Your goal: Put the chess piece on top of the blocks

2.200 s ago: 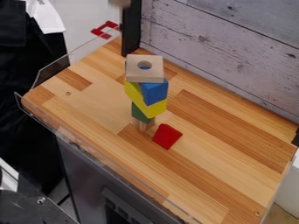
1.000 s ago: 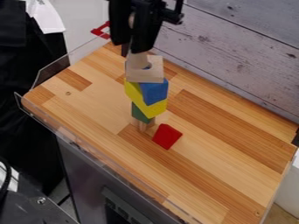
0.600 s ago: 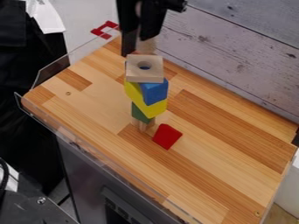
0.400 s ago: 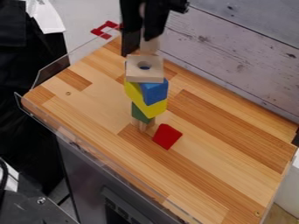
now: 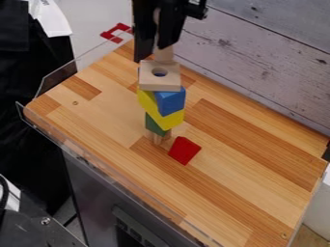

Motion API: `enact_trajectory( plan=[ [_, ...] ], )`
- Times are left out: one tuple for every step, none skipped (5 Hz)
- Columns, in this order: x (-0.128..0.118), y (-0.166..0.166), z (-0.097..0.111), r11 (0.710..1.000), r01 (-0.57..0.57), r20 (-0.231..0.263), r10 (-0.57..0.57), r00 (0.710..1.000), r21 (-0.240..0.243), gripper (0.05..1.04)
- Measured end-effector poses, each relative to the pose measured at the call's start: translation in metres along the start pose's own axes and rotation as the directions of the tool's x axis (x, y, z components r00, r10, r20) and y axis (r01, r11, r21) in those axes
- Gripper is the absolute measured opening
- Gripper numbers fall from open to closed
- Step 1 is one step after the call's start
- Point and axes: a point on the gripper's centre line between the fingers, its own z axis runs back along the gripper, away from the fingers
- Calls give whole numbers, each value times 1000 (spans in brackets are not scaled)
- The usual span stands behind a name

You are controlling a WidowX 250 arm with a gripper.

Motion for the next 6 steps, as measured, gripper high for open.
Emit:
enact_trajectory(
  plan=[
    [-6, -2, 7, 1000, 5, 4, -5, 1000, 8, 351],
    [-9, -2, 10, 1000, -1, -10, 1, 1000, 14, 351],
    [-11, -4, 11, 1000, 11, -9, -11, 1000, 15, 388],
    [-12, -5, 8, 1000, 8, -33, -8, 999, 8, 706],
    [-12, -5, 4, 1000, 14, -67, -13, 998, 6, 974],
    [-13, -4, 5, 1000, 18, -82, -18, 996, 10, 1000]
  ],
)
